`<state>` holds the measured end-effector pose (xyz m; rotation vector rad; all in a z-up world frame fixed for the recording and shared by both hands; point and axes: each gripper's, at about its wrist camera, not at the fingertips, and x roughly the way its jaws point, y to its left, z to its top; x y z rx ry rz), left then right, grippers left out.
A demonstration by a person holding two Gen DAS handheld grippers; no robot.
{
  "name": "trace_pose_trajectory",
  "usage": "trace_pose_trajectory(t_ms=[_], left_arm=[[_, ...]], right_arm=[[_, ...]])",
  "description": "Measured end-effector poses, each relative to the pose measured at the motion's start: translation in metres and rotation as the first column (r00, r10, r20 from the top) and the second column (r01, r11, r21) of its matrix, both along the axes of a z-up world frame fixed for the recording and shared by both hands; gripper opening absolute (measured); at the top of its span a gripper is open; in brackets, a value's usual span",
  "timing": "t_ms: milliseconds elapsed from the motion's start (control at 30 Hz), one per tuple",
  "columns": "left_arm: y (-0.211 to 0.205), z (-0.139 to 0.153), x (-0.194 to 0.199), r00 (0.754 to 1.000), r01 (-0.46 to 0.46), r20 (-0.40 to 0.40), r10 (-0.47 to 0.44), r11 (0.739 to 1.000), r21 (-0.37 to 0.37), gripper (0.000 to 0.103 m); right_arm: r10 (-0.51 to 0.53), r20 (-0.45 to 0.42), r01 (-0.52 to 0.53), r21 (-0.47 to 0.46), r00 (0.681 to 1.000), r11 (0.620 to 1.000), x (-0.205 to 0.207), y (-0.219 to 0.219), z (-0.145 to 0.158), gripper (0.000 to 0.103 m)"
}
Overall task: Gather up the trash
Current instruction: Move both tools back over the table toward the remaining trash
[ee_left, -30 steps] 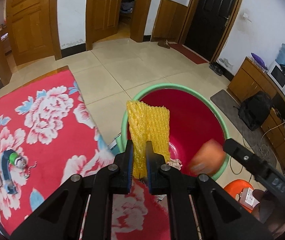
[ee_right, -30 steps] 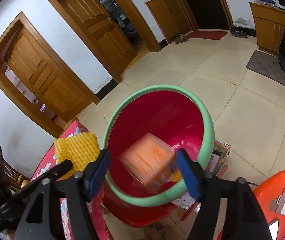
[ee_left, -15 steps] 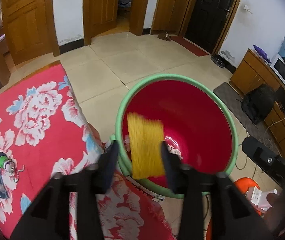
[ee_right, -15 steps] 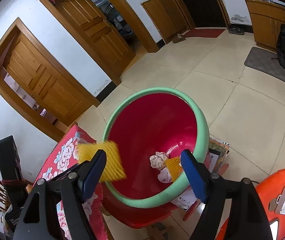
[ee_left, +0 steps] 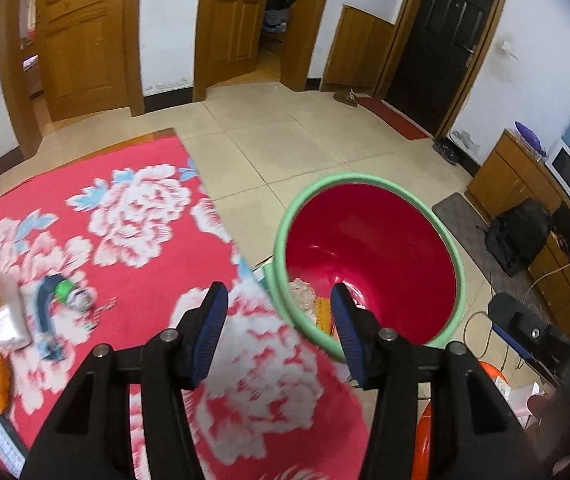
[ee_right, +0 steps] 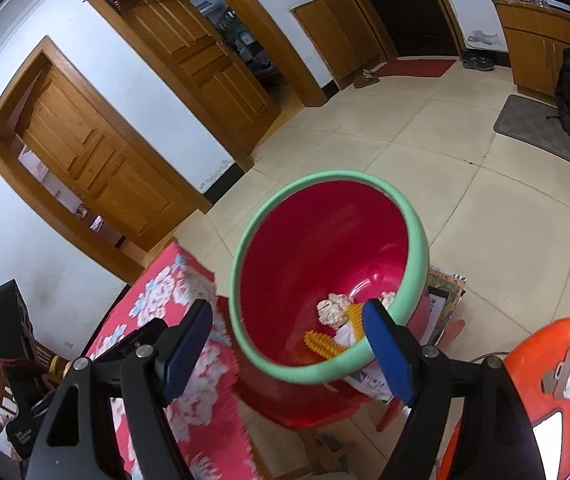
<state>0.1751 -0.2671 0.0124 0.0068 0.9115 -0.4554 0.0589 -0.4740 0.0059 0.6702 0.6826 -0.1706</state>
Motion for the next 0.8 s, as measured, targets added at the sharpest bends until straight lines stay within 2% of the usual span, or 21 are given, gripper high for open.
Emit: trace_pose_trajectory(t_ms=[400, 800], left_arm=[[0.076, 0.028, -0.035, 0.996, -0.091, 0.021, 0.092, 0.996, -0.008, 0.053], [0.16, 0.033, -0.058, 0.981, -0.194, 0.027, 0.193, 0.981, 0.006, 0.053]], right_arm=[[0.134, 0.015, -0.134, -0.039, 0.991, 0.99, -0.024, 0.065, 0.024, 0.082], [0.2, 0.009, -0.199, -0.072, 0.98, 0.977, -0.033, 0.12, 0.035, 0.082]])
